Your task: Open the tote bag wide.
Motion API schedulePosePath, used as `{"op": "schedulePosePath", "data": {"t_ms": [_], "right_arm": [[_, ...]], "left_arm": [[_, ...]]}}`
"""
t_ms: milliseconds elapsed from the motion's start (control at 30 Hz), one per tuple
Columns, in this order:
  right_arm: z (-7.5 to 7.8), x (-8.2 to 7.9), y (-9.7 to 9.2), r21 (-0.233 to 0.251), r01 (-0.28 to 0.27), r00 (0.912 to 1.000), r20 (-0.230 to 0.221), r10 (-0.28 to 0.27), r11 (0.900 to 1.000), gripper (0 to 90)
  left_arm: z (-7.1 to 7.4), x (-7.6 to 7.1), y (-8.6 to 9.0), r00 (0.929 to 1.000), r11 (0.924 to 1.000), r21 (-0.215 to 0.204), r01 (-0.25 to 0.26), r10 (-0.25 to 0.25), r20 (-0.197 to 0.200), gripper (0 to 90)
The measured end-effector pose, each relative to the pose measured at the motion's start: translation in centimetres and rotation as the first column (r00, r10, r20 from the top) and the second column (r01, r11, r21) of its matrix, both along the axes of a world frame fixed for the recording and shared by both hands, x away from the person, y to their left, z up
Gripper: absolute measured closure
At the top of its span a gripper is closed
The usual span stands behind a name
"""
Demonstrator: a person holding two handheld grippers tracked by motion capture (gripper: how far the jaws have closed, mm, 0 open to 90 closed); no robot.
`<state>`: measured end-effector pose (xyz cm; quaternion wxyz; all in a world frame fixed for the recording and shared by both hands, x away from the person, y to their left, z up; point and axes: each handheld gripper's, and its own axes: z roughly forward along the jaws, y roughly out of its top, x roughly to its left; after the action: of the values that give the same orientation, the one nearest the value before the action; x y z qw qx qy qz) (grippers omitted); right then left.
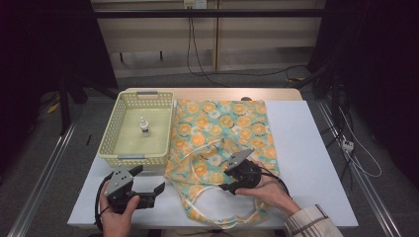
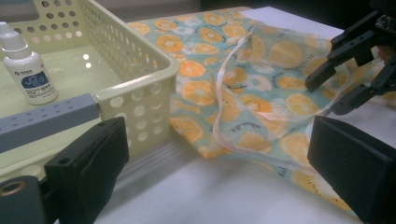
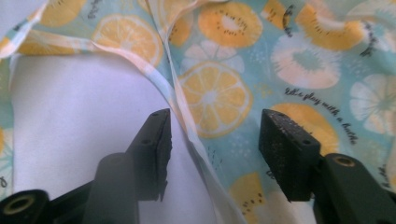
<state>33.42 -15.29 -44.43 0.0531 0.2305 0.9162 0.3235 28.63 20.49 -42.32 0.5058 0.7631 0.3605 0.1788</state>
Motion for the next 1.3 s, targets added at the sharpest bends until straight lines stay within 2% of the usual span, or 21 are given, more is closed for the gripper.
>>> {"op": "schedulePosePath", "data": {"t_ms": [67, 100, 133, 200, 300, 400, 567, 667, 733, 833, 867, 900, 1000, 1067, 1167, 1267, 1300], "right_arm": [[-0.2, 0.2, 0.0, -0.001, 0.003, 1.0, -0.002, -0.003, 1.0, 49.3], [-0.4, 0.5, -0.2, 0.005, 0.016, 0.9998, -0.013, -0.016, 0.9999, 54.4], [-0.4, 0.5, -0.2, 0.005, 0.016, 0.9998, -0.013, -0.016, 0.9999, 54.4], [-0.4, 0.8, -0.4, 0.031, 0.03, 0.9992, -0.026, -0.029, 0.9991, 61.1], [-0.4, 0.9, -0.6, 0.029, 0.046, 0.9987, -0.022, -0.046, 0.9985, 68.1], [-0.5, 1.0, -0.5, 0.028, 0.044, 0.9988, -0.023, -0.043, 0.9986, 69.5], [-0.7, 0.7, 0.1, 0.023, 0.001, 0.9999, -0.017, -0.001, 0.9997, 70.6], [-0.7, 0.6, 0.2, 0.016, -0.005, 0.9999, -0.015, 0.005, 0.9999, 71.4], [-0.6, 0.4, 0.3, 0.008, -0.015, 0.9999, -0.004, 0.015, 0.9999, 75.8], [-0.7, 0.3, 0.5, 0.013, -0.021, 0.9997, -0.011, 0.021, 0.9997, 89.3], [-0.7, 0.5, 0.4, 0.03, -0.006, 0.9994, -0.034, 0.007, 0.9995, 90.0], [-0.7, 0.5, 0.4, 0.03, -0.006, 0.9994, -0.034, 0.007, 0.9995, 90.0], [-0.7, 0.4, 0.4, 0.025, 0.017, 0.9998, -0.014, -0.016, 0.9995, 90.0], [-0.3, 0.5, 0.1, 0.061, 0.044, 0.999, 0.006, -0.045, 0.9972, 90.0], [0.2, 0.5, -0.1, 0.079, 0.064, 0.9975, 0.024, -0.066, 0.9948, 90.0], [0.9, 0.7, -0.6, 0.126, 0.091, 0.995, 0.029, -0.095, 0.9878, 90.0], [0.9, 0.7, -0.6, 0.126, 0.091, 0.995, 0.029, -0.095, 0.9878, 90.0]], "left_arm": [[0.0, 0.0, 0.0, 1.0, 1.0, 0.002, -0.001, 0.001, 0.0, 5.0], [0.0, 0.0, 0.0, 1.0, 1.0, 0.003, 0.0, 0.0, 0.0, 5.0], [0.0, 0.0, 0.0, 1.0, 1.0, 0.003, 0.0, 0.0, 0.001, 5.0], [0.0, 0.0, -0.1, 1.0, 1.0, 0.002, 0.0, 0.0, 0.001, 5.0], [0.0, 0.0, -0.1, 1.0, 1.0, 0.001, 0.002, -0.002, 0.001, 5.0], [0.0, 0.0, -0.1, 1.0, 1.0, 0.0, 0.003, -0.003, 0.001, 5.0], [0.0, 0.0, 0.0, 1.0, 1.0, -0.002, 0.001, -0.001, -0.001, 5.0], [0.0, 0.0, 0.0, 1.0, 1.0, 0.0, 0.004, -0.004, -0.002, 5.0], [0.0, 0.0, -0.1, 1.0, 1.0, 0.001, 0.005, -0.005, 0.0, 5.0], [0.0, 0.0, -0.1, 1.0, 1.0, 0.0, 0.002, -0.002, 0.001, 5.0], [0.0, 0.0, -0.1, 1.0, 1.0, 0.001, 0.002, -0.002, 0.001, 5.1], [0.0, 0.0, -0.1, 1.0, 1.0, 0.002, 0.003, -0.003, 0.001, 5.1], [0.0, 0.0, -0.1, 1.0, 1.0, 0.002, 0.001, -0.001, 0.0, 5.0], [0.0, 0.0, 0.0, 1.0, 1.0, 0.001, 0.004, -0.004, 0.001, 5.0], [0.0, 0.0, 0.0, 1.0, 1.0, -0.001, -0.001, 0.001, -0.001, 5.0], [0.0, 0.0, 0.0, 1.0, 1.0, 0.001, 0.003, -0.003, 0.0, 5.0], [0.0, 0.0, 0.0, 1.0, 1.0, 0.002, 0.0, 0.0, 0.001, 5.0]]}}
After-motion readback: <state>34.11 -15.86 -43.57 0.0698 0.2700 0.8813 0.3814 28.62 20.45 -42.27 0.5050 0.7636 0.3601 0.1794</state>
